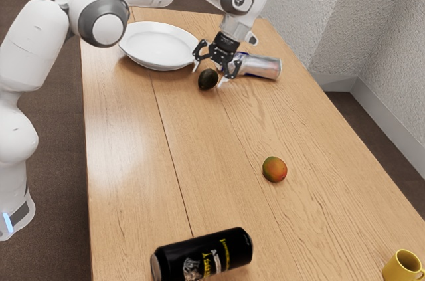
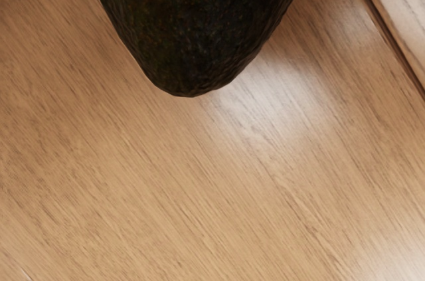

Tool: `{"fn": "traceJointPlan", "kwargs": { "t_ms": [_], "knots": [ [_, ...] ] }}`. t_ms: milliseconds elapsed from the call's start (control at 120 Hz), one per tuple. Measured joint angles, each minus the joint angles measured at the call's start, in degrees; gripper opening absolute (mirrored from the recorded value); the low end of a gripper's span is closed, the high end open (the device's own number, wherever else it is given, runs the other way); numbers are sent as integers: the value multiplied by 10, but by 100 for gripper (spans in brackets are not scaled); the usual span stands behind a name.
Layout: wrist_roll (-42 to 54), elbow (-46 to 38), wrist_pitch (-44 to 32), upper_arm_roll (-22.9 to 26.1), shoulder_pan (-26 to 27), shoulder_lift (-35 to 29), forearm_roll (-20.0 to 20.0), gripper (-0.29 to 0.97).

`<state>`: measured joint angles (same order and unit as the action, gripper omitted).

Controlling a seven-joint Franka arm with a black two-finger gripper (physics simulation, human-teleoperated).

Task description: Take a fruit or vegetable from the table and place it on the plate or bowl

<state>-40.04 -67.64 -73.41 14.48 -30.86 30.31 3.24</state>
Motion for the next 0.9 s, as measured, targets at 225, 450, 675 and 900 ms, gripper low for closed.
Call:
{"fn": "traceJointPlan", "kwargs": {
  "t_ms": [225, 450, 675, 900],
  "knots": [
    [-42, 49, 32, 5, 7, 40, 39, 68],
    [-71, 67, 52, 8, 11, 63, 49, 68],
    [-83, 143, 64, 14, 3, 113, 70, 68],
    [-71, 190, 64, 14, 1, 155, 102, 68]
  ]
}}
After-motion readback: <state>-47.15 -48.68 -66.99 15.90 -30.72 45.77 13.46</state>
